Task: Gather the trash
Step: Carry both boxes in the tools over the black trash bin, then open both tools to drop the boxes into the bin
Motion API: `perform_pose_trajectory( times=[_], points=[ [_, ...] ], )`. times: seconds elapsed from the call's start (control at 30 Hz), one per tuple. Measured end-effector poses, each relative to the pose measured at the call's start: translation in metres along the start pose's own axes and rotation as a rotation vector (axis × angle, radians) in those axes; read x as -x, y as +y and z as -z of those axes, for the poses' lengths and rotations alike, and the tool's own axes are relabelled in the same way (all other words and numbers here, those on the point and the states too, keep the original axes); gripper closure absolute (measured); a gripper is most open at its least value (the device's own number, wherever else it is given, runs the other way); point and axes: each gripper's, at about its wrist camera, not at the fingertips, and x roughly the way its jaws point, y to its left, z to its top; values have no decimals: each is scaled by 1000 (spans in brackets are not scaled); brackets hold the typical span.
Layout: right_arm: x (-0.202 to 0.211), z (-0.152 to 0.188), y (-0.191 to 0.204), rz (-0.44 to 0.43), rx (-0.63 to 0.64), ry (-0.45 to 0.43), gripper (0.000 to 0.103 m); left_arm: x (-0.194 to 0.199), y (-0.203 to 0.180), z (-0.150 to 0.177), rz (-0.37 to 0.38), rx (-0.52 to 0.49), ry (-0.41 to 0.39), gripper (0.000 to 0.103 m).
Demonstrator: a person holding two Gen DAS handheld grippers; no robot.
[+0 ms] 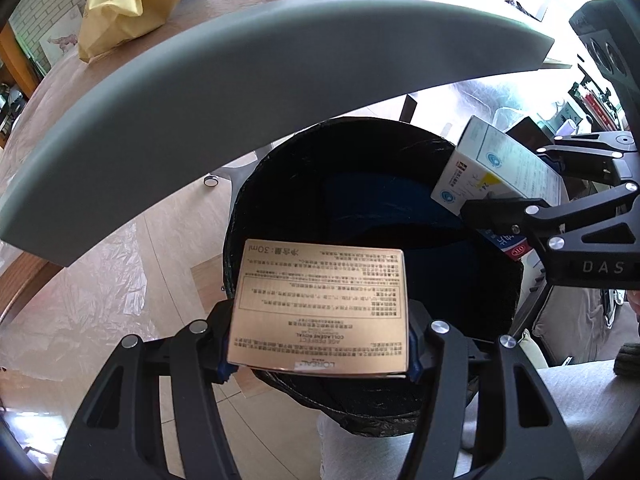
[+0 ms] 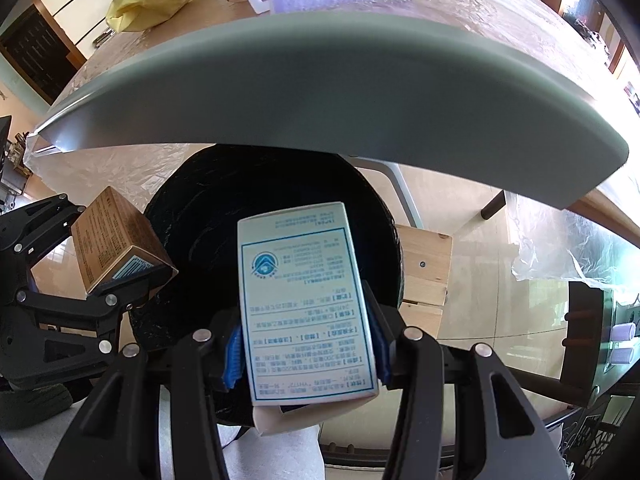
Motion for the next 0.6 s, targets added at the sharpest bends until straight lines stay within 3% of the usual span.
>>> perform_pose_trajectory(
  times=[0.6],
  points=[
    [-4,-5,-6,5,-8,-1,55,-2,-4,-4,14,-15,-5,43]
  ],
)
